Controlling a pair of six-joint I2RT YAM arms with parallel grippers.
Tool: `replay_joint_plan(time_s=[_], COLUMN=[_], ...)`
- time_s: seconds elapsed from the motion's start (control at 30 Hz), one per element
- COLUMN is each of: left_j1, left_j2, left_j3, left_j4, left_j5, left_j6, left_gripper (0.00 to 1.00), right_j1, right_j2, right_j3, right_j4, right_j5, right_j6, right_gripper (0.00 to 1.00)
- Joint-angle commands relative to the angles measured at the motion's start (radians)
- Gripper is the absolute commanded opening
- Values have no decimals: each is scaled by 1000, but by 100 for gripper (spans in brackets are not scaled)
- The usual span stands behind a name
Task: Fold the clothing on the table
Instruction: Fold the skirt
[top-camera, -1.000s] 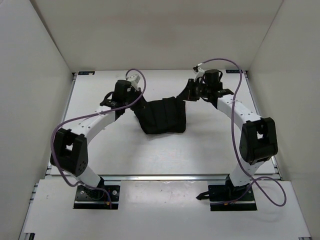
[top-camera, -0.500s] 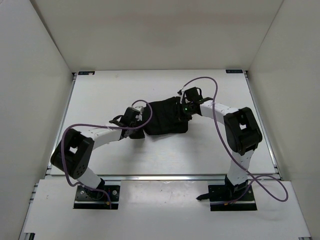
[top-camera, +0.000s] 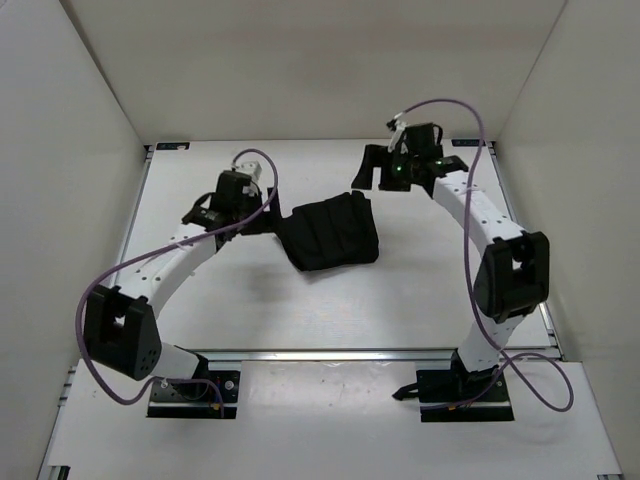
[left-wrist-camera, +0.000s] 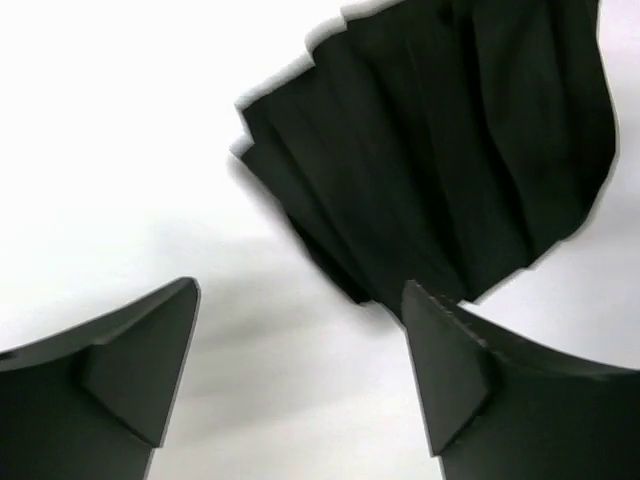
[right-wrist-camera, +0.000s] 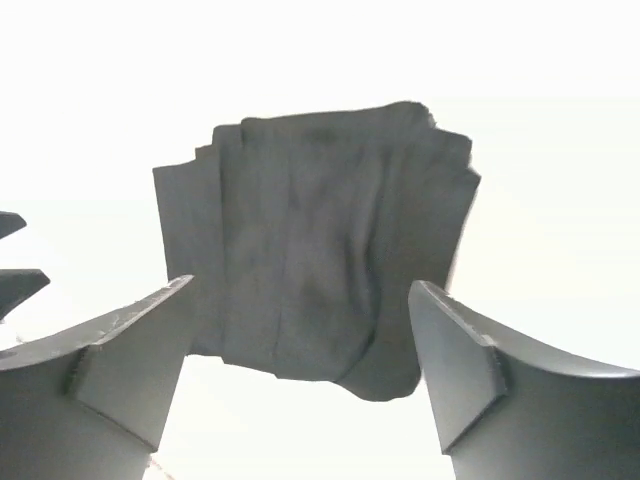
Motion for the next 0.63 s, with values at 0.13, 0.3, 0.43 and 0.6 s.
replay_joint_plan(time_s=[0.13,0.3,0.43,0.6], left_j1=[55,59,69,59], left_j2=[-16,-55,-97,-140], left_j3=[225,188,133,96], left_j4=[-314,-337,-320,-322], left_j5=[-119,-122,-94,-117], left_j6=[175,194,197,203], left_gripper=[99,99,99,99], right_j1=[-50,-83,-114,-152], right_j2=[-159,-253,-348,-390], right_j3=[54,-130,-315,-400], right_j4=[-188,-207,-140,-104], right_j5=[198,263,218,155], right_j6=[-90,-81,-62,-51], right_gripper=[89,99,99,99])
